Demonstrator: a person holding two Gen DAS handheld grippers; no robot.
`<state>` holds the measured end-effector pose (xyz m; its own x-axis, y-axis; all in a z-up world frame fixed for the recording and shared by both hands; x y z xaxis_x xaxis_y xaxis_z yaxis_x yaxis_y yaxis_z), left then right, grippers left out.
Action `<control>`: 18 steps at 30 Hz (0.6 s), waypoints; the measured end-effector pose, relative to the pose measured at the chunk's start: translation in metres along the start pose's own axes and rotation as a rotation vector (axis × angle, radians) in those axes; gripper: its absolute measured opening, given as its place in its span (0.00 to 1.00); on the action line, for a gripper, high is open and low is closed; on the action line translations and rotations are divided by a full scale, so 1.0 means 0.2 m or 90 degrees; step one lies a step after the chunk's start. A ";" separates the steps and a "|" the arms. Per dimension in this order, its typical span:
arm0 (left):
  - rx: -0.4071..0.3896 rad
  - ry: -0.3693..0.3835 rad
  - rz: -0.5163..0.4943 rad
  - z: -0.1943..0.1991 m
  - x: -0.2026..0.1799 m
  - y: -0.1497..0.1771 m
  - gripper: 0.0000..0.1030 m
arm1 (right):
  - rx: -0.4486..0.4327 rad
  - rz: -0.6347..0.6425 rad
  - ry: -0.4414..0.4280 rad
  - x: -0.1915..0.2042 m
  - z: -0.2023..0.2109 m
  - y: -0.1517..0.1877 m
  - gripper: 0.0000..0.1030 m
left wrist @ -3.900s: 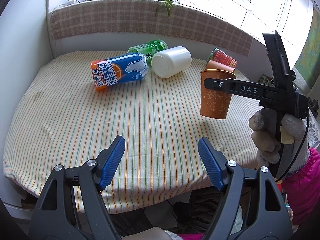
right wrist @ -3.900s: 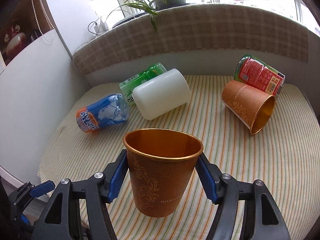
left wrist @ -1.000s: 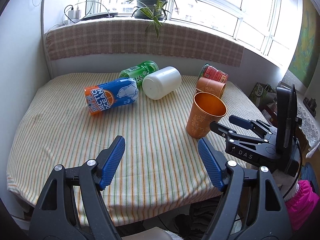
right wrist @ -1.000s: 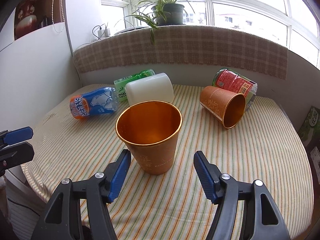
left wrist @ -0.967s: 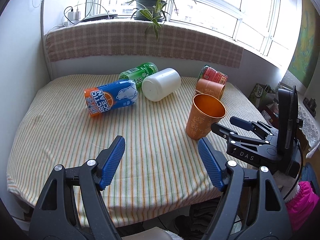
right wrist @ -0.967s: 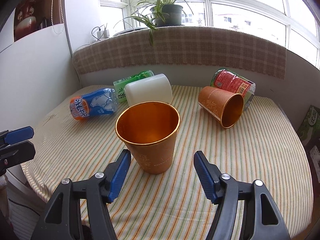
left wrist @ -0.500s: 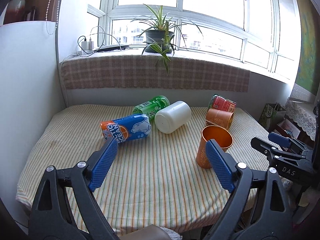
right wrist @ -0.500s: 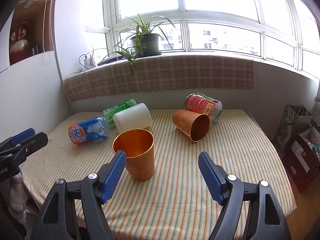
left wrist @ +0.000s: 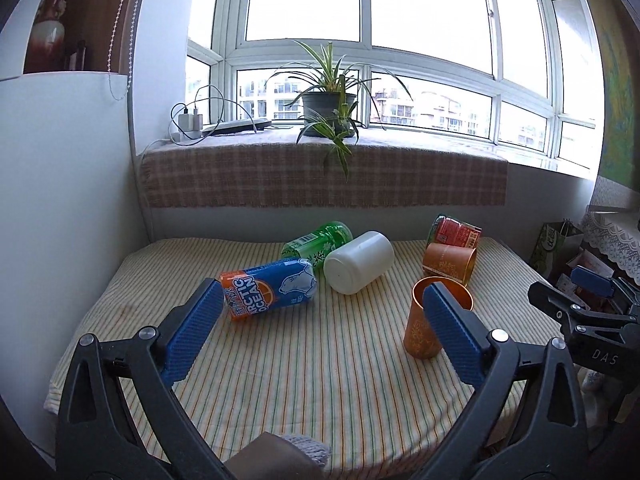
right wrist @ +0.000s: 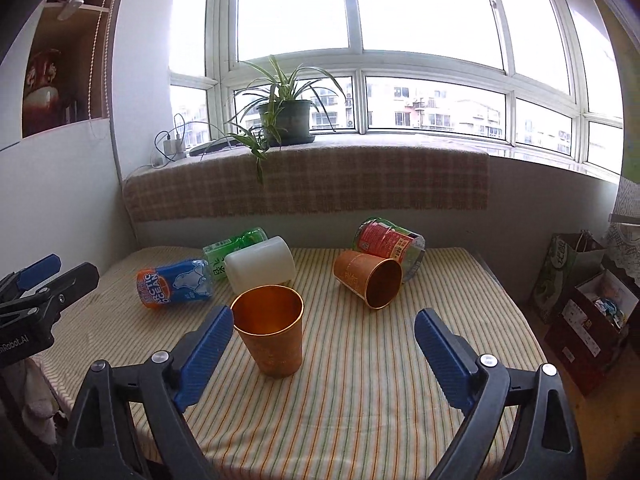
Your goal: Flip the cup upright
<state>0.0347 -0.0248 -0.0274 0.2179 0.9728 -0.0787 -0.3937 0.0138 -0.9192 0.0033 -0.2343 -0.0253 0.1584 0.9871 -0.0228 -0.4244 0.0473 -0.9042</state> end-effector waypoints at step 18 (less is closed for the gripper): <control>0.002 -0.006 0.004 0.01 0.00 -0.01 0.99 | -0.016 0.004 0.014 -0.01 0.03 -0.01 1.00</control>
Point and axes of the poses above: each gripper's, at about its wrist camera, not at the fingertips, and z roughly against the way its jaws point, x to its left, y to its underside, the point moved 4 cm from there along -z, roughly the way its jaws point, and after that the axes turned 7 degrees about y, right-handed, at the moved point
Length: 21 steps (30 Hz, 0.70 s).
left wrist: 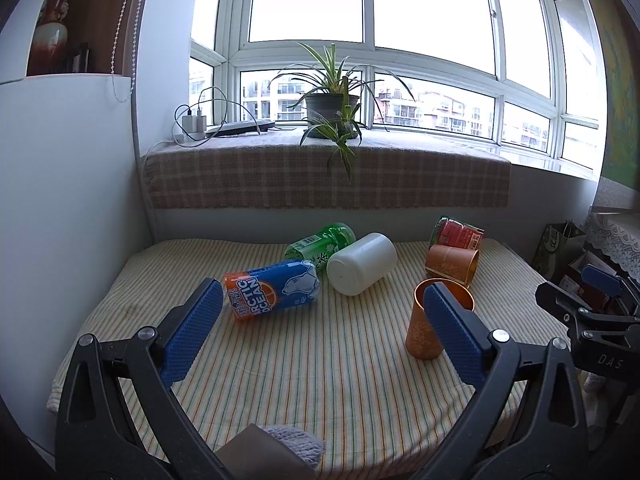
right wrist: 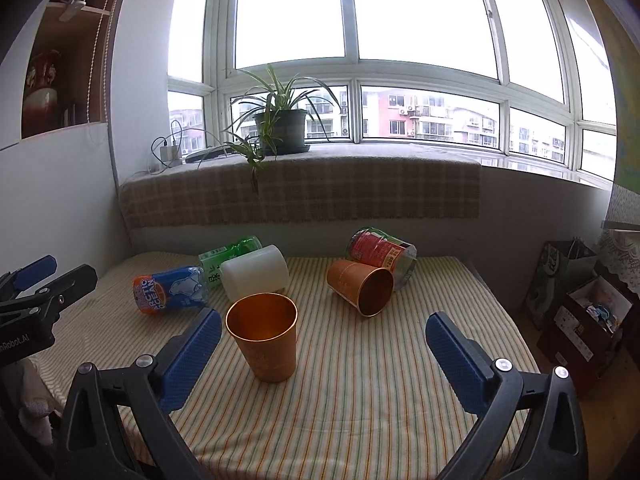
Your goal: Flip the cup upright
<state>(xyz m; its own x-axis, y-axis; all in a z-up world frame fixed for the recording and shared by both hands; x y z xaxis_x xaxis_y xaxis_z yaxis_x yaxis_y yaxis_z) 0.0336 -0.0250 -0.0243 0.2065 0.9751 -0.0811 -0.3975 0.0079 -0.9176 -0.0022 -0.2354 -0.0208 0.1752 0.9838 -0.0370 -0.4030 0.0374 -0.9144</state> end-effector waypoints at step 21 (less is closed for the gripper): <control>0.001 0.000 -0.004 0.00 0.00 0.00 0.99 | 0.007 -0.002 0.000 -0.01 -0.03 0.00 1.00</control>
Point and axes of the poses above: each gripper's, at about its wrist camera, not at the fingertips, and z roughly against the way its jaws point, x to its left, y to its underside, the point moved 4 cm from there along -z, roughly the way its jaws point, and after that the axes turned 7 degrees about y, right-handed, at the moved point
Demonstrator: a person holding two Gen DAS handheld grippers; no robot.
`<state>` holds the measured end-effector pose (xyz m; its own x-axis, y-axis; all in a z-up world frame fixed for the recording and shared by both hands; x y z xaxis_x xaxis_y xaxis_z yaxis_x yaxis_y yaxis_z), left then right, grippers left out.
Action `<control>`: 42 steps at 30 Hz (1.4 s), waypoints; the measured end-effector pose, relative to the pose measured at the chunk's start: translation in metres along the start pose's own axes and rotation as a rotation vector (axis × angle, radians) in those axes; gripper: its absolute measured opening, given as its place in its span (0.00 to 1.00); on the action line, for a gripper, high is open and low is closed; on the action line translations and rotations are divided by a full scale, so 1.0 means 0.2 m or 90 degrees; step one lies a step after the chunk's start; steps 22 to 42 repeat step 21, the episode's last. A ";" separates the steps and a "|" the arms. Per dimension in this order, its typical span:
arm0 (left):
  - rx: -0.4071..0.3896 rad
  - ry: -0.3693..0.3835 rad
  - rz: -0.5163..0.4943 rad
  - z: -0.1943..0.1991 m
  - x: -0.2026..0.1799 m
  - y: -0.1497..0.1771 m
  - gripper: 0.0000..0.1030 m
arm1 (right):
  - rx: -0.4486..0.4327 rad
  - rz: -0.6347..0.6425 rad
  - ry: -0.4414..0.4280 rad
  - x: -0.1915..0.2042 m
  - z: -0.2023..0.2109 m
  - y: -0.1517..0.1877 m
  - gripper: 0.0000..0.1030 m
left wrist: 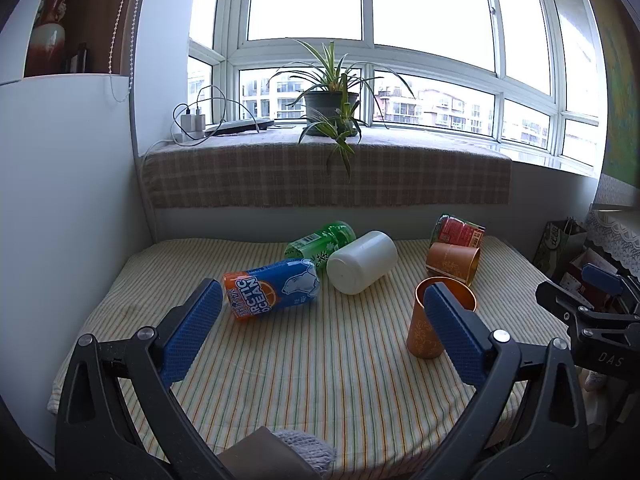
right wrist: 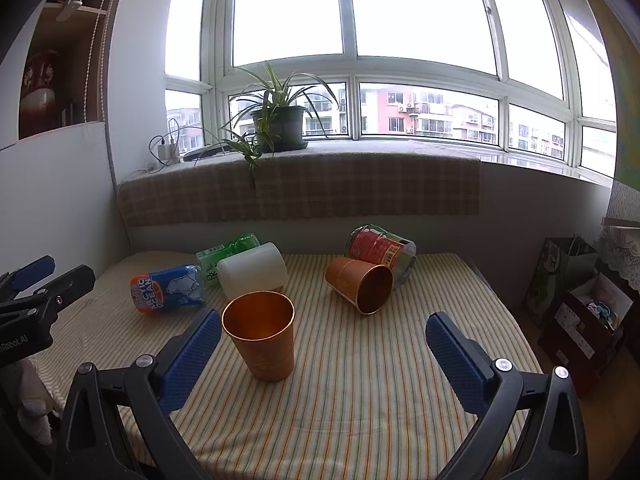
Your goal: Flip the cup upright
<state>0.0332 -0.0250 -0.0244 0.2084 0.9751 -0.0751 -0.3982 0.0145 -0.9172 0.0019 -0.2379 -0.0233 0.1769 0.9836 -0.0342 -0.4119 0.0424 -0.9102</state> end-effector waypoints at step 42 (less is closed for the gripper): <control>0.000 -0.001 -0.001 -0.01 0.00 0.01 0.99 | 0.006 -0.002 -0.001 -0.01 -0.02 0.01 1.00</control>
Point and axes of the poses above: each gripper's, at about its wrist camera, not at the fingertips, and z roughly against the way its jaws point, x to its left, y to its underside, the point moved 4 cm from there along -z, roughly the way its jaws point, and after that the axes turned 7 degrees about y, right-handed, at the moved point
